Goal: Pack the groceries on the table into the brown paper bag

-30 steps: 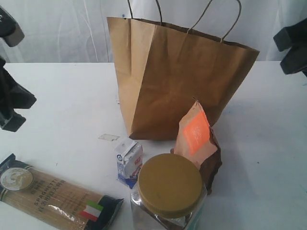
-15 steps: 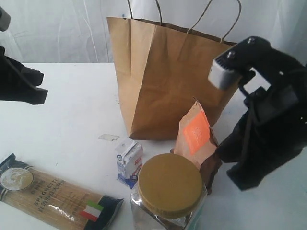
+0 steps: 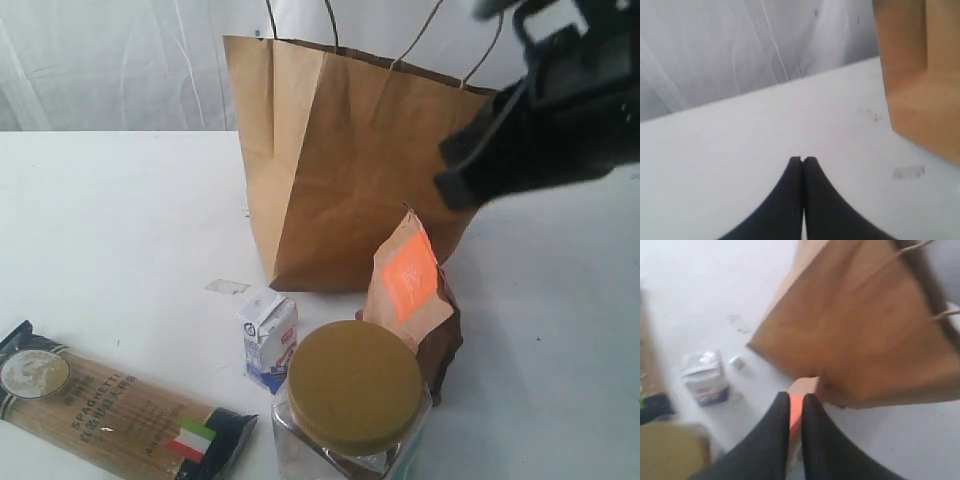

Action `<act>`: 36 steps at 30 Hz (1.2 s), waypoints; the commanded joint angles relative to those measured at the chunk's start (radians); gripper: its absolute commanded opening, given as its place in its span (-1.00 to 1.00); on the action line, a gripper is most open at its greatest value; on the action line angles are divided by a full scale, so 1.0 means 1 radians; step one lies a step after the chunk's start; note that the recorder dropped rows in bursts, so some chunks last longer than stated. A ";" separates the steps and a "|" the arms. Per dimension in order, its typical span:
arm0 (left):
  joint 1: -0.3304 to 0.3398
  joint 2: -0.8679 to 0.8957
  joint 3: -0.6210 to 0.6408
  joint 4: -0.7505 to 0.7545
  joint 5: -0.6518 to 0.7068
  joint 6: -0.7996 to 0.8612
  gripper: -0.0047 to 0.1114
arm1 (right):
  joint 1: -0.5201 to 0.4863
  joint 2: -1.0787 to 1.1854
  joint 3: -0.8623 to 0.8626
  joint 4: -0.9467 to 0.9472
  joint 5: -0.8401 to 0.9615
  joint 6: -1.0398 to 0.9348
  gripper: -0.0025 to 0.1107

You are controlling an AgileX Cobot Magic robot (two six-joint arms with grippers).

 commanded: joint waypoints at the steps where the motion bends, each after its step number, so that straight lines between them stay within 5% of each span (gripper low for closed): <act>1: -0.020 -0.008 0.023 -0.008 0.024 0.015 -0.92 | -0.106 0.061 -0.173 -0.174 0.090 0.128 -0.79; 6: -0.103 0.056 -0.006 0.014 -0.082 0.015 -0.92 | -0.322 0.266 -0.424 -0.047 0.218 0.011 -0.79; 12: -0.155 0.240 -0.186 0.045 0.056 0.017 -0.92 | -0.519 0.549 -0.713 0.355 0.330 -0.181 -0.78; 17: -0.207 0.436 -0.412 0.045 0.139 0.158 -0.92 | -0.527 0.664 -0.800 0.438 0.320 -0.335 -0.58; 23: -0.385 0.684 -0.619 0.045 0.157 0.431 -0.92 | -0.527 0.752 -0.832 0.329 0.249 -0.332 0.07; 26: -0.441 0.769 -0.681 0.045 0.090 0.524 -0.92 | -0.527 0.760 -0.832 0.300 0.233 -0.330 0.17; 32: -0.487 0.845 -0.752 0.035 -0.066 0.506 -0.79 | -0.530 0.767 -0.832 0.258 0.185 -0.259 0.16; 36: -0.487 0.905 -0.853 -0.034 0.044 0.204 -0.51 | -0.570 0.812 -0.836 0.260 0.243 -0.196 0.16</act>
